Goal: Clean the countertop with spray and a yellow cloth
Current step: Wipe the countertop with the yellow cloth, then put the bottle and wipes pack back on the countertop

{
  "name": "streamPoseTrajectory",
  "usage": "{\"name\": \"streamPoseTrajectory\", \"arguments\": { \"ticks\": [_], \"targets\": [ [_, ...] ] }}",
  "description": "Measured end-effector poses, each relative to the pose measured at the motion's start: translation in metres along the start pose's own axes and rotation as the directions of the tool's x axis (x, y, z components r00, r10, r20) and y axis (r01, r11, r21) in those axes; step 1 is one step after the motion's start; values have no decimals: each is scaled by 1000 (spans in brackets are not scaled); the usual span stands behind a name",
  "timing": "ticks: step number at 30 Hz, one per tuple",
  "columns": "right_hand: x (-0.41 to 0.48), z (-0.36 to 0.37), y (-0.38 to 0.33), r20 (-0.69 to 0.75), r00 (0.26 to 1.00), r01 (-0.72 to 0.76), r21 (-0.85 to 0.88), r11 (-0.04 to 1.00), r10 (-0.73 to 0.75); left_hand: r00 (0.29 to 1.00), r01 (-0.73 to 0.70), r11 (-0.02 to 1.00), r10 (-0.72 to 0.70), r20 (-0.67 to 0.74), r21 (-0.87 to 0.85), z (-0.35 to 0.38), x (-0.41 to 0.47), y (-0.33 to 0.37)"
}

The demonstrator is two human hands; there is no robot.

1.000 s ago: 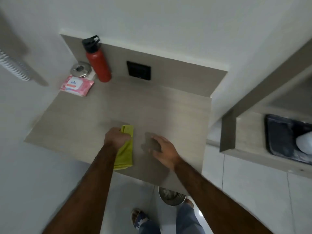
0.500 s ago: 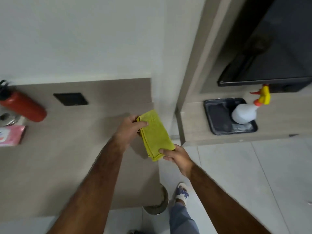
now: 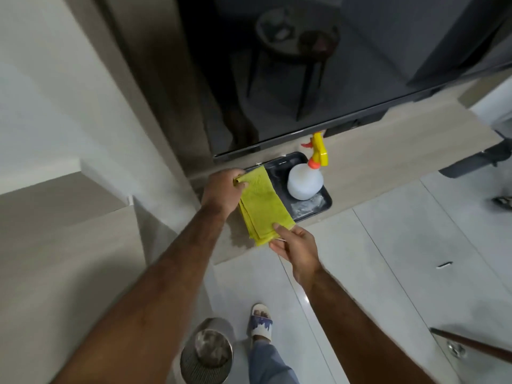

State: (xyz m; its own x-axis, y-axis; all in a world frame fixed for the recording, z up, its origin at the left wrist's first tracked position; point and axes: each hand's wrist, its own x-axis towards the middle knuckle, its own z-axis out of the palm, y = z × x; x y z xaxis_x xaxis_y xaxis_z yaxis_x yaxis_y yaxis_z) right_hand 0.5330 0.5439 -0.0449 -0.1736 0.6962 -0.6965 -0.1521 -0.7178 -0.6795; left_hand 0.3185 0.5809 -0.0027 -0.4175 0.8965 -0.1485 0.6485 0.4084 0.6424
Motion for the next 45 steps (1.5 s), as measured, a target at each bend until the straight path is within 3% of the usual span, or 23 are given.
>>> {"name": "streamPoseTrajectory", "arguments": {
  "ticks": [6,8,10,11,13,14,16,19,23,27,35,41,45],
  "targets": [
    [51,0,-24,-135,990,24,-105,994,-38,998,28,996,-32,46,85,43,57,1],
    [61,1,-30,-145,988,18,-220,975,-51,998,16,990,-25,63,140,52,65,-2],
    [62,2,-35,-158,978,45,-464,885,-132,997,7,981,-23,80,195,57,66,-4],
    [60,3,-36,-144,965,81,-632,770,-220,997,-5,976,-11,75,217,57,65,-5],
    [50,5,-37,-33,906,149,-907,393,-421,998,-56,963,49,31,263,52,55,-6],
    [44,8,-37,60,870,179,-963,199,-490,996,-88,953,91,5,291,47,47,-8],
    [35,16,-39,261,805,270,-961,-63,-533,987,-142,931,159,-23,335,36,23,-14],
    [29,35,-41,509,740,420,-860,-289,-440,971,-190,924,228,-78,332,16,-24,-36],
    [21,70,-23,707,664,566,-688,-454,-243,975,-188,919,218,-49,347,-18,-85,-82],
    [0,126,17,803,583,664,-560,-496,-125,982,-116,924,162,-101,363,-61,-144,-138],
    [-63,259,133,888,442,811,-335,-480,127,953,278,883,-203,-226,379,-160,-271,-282],
    [-106,342,230,890,366,870,-222,-441,273,808,572,756,-451,-380,318,-213,-371,-387],
    [-128,386,286,897,291,881,-116,-458,333,667,724,659,-591,-455,205,-233,-423,-445]
  ]
}}
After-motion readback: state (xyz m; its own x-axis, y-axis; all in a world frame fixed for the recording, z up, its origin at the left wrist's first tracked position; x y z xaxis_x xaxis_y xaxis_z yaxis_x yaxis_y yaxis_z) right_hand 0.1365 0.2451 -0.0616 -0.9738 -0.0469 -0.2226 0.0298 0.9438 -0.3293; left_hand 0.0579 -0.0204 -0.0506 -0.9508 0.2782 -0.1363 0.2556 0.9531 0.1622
